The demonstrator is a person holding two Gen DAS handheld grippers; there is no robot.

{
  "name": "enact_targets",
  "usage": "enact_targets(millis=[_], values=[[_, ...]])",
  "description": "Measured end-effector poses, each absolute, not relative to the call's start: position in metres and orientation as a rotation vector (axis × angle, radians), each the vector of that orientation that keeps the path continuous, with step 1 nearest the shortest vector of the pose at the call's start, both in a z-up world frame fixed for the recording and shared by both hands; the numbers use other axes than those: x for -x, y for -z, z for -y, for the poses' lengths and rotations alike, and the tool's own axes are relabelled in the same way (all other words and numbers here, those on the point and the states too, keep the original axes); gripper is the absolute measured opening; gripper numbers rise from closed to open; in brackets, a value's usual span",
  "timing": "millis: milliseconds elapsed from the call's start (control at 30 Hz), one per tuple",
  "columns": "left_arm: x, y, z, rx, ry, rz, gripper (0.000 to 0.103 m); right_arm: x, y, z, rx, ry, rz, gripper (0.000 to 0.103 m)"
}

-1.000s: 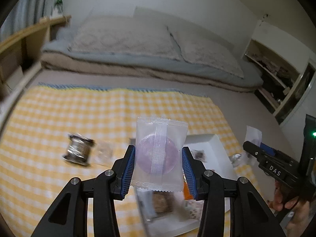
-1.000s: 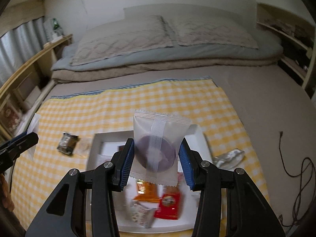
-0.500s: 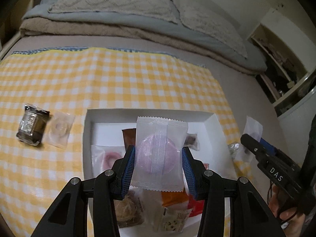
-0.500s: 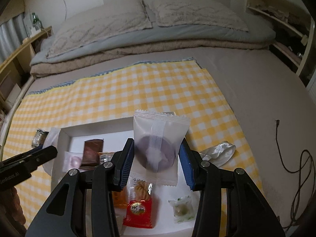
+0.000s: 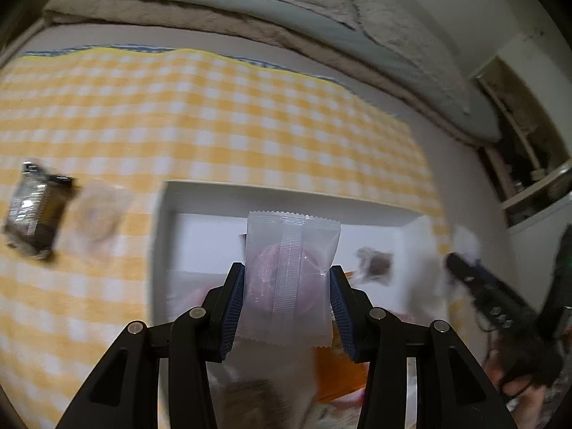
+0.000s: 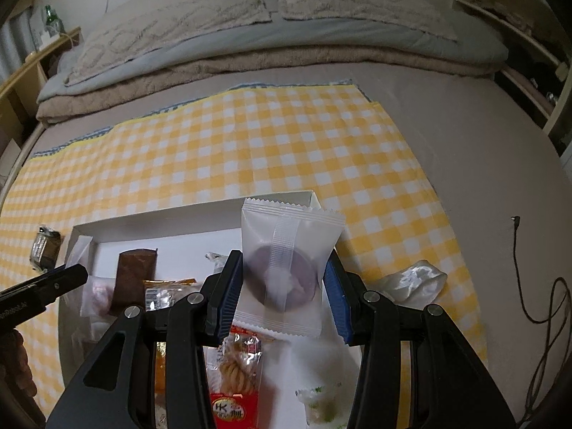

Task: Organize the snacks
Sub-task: 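Carry both purple candy packets over the white tray and lower them, then open both tools to release the purple candy packets into the tray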

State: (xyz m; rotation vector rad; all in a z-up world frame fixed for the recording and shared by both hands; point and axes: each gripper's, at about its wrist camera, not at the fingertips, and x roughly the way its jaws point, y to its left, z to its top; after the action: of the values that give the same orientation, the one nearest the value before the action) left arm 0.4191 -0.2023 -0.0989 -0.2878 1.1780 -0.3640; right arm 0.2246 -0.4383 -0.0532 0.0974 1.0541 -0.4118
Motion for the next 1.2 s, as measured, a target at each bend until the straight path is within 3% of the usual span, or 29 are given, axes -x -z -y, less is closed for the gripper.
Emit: enact_targets(millis=[400,433,500,733,833,900,1000,1033,1200], values=[[-0.441,0.131,0.244,0.271,0.516,-1.122,0.047,-0.234,0.068,0.445,-0.127,0.404,-1.069,0.046],[-0.444,0.137,0.246,0.279,0.519,-1.124,0.05,-0.234,0.069,0.445,-0.13,0.403,-1.071,0.046],[-0.446,0.143,0.251,0.273,0.537,-1.131,0.078,-0.236,0.071,0.445,-0.129,0.402,-1.073,0.046],[-0.451,0.152,0.261,0.206,0.519,-1.142,0.082,-0.24,0.074,0.447,-0.132,0.383,-1.07,0.046],[-0.45,0.151,0.26,0.167,0.504,-1.145,0.083,-0.242,0.077,0.448,-0.143,0.375,-1.073,0.053],[-0.448,0.149,0.255,0.145,0.492,-1.144,0.083,-0.243,0.079,0.447,-0.141,0.378,-1.085,0.071],[-0.448,0.149,0.249,0.143,0.474,-1.146,0.083,-0.242,0.082,0.444,-0.116,0.381,-1.116,0.072],[-0.446,0.146,0.245,0.145,0.471,-1.147,0.083,-0.242,0.083,0.444,-0.115,0.383,-1.133,0.071],[-0.44,0.144,0.238,0.132,0.461,-1.15,0.083,-0.239,0.096,0.447,-0.126,0.383,-1.22,0.029]])
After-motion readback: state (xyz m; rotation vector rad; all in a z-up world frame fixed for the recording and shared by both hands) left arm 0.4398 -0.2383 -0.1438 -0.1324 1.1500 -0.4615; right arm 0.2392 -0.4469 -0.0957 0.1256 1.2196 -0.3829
